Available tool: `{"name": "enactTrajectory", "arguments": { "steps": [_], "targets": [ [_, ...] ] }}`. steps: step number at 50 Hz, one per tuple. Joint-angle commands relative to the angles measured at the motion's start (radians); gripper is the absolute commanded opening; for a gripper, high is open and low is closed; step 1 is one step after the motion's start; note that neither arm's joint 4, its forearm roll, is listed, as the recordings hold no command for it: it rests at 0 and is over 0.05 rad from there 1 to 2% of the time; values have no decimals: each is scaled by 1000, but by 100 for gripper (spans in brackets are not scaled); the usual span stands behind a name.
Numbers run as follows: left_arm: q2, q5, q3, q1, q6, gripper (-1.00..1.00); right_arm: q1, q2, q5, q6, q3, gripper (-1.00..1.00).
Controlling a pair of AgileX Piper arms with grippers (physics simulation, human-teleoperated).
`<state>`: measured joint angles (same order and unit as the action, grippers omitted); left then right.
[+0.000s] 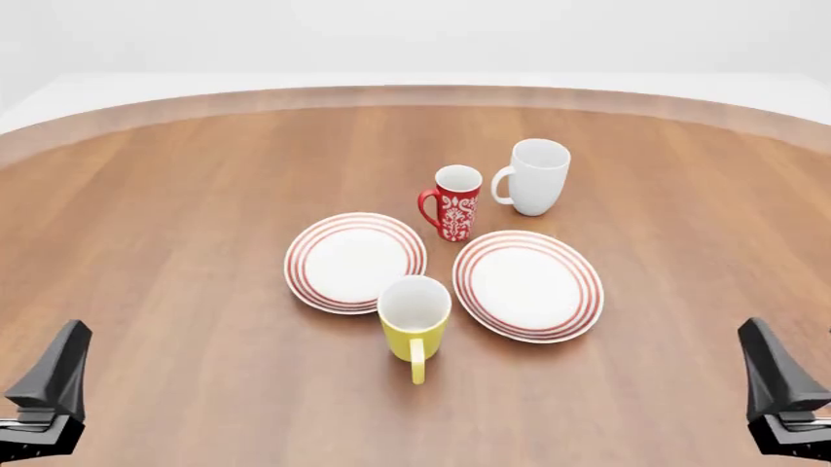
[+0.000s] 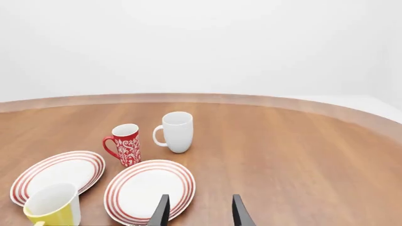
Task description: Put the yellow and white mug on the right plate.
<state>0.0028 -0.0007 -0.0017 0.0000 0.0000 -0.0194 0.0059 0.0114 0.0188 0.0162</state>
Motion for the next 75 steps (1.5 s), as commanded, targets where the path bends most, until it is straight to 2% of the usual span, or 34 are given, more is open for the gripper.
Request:
{"name": "enactTrajectory", "arguments": {
  "steps": [1, 3, 4, 5, 7, 9, 12, 19, 21, 27, 29, 32, 34, 35, 38, 44, 51, 56, 58, 60, 65, 68, 69, 71, 72, 74, 75],
  "targets": [
    [4, -1, -3, 0, 0, 100, -75, 79, 17, 8, 62, 100],
    [4, -1, -3, 0, 0, 100, -92, 159, -1, 42, 82, 100],
    [4, -1, -3, 0, 0, 100, -117, 190, -8, 20, 88, 100],
    [4, -1, -3, 0, 0, 100, -138, 246, -20, 42, 95, 100],
    [4, -1, -3, 0, 0, 100, -122, 279, -21, 31, 108, 100],
    [4, -1, -3, 0, 0, 100, -143, 338, -30, 36, 124, 100],
    [4, -1, -3, 0, 0, 100, -148, 382, 7, 44, 190, 100],
    [4, -1, -3, 0, 0, 100, -251, 559, 39, 95, 283, 100],
    [4, -1, -3, 0, 0, 100, -274, 578, 69, 71, 320, 100],
    [4, -1, -3, 0, 0, 100, -350, 680, 129, 80, 407, 100],
    [4, -1, -3, 0, 0, 100, -369, 705, 132, 40, 418, 100],
    [4, -1, -3, 0, 0, 100, -399, 757, 107, 26, 401, 100],
    [4, -1, -3, 0, 0, 100, -424, 778, 130, 43, 419, 100],
    [4, -1, -3, 0, 0, 100, -439, 793, 105, 17, 404, 100],
    [4, -1, -3, 0, 0, 100, -485, 835, 117, 35, 424, 100],
    [4, -1, -3, 0, 0, 100, -557, 948, 59, 80, 399, 100],
    [4, -1, -3, 0, 0, 100, -573, 979, 73, 93, 421, 100],
    [4, -1, -3, 0, 0, 100, -599, 1011, 70, 139, 443, 100],
    [4, -1, -3, 0, 0, 100, -614, 1032, 50, 159, 442, 100],
    [4, -1, -3, 0, 0, 100, -627, 1060, 25, 205, 438, 100],
    [4, -1, -3, 0, 0, 100, -654, 1117, -36, 233, 430, 100],
    [4, -1, -3, 0, 0, 100, -653, 1131, -65, 219, 440, 100],
    [4, -1, -3, 0, 0, 100, -655, 1153, -97, 247, 429, 100],
    [4, -1, -3, 0, 0, 100, -659, 1202, -149, 255, 424, 100],
    [4, -1, -3, 0, 0, 100, -671, 1218, -147, 281, 439, 100],
    [4, -1, -3, 0, 0, 100, -686, 1243, -173, 289, 433, 100],
    [4, -1, -3, 0, 0, 100, -710, 1260, -167, 311, 443, 100]
  ]
}}
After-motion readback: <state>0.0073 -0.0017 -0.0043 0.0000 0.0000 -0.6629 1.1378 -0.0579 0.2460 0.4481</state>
